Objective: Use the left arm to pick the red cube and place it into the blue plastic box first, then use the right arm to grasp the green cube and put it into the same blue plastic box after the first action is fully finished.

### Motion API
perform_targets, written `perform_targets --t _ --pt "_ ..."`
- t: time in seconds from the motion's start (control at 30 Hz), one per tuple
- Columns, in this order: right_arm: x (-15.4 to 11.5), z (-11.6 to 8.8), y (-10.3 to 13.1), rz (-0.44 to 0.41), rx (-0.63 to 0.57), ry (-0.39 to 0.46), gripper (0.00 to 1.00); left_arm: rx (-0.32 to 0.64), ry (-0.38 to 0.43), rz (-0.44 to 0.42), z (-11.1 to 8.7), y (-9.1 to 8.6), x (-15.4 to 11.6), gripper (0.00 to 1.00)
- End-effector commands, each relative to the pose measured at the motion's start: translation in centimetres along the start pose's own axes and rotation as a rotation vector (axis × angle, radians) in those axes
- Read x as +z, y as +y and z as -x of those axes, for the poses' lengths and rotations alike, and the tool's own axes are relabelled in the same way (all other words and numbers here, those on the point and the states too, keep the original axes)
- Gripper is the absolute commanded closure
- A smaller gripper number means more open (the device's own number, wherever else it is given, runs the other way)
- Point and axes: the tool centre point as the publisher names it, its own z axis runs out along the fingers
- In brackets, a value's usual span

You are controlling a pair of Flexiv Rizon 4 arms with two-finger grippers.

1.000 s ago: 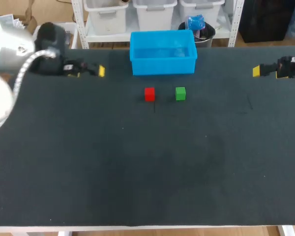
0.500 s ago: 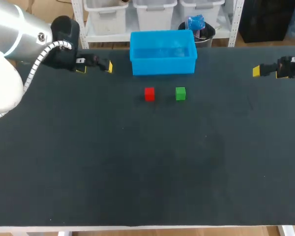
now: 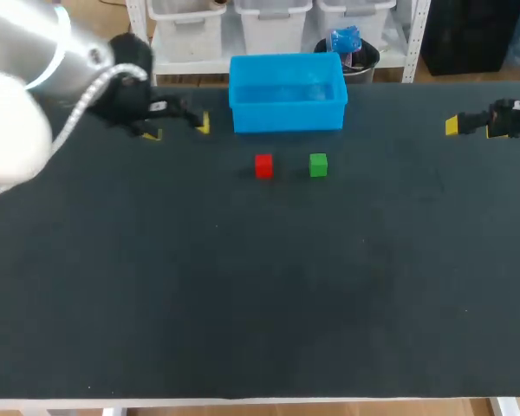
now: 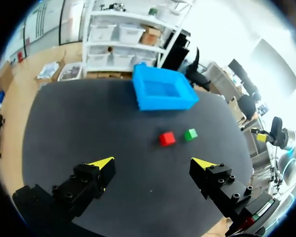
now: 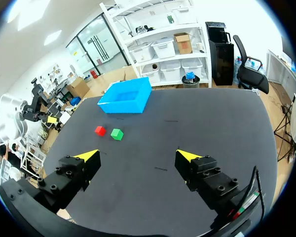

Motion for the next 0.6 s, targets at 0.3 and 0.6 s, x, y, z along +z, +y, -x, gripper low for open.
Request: perform_targets --t 0.3,0.6 --pt "0.1 0.0 0.0 -0.002 0.0 0.001 0.0 -0.005 0.23 0.214 3.5 -7.0 6.7 0.0" --pt "0.1 0.0 0.0 -0.002 0.0 0.001 0.0 0.033 0.232 0.174 4.0 -8.0 7.1 0.0"
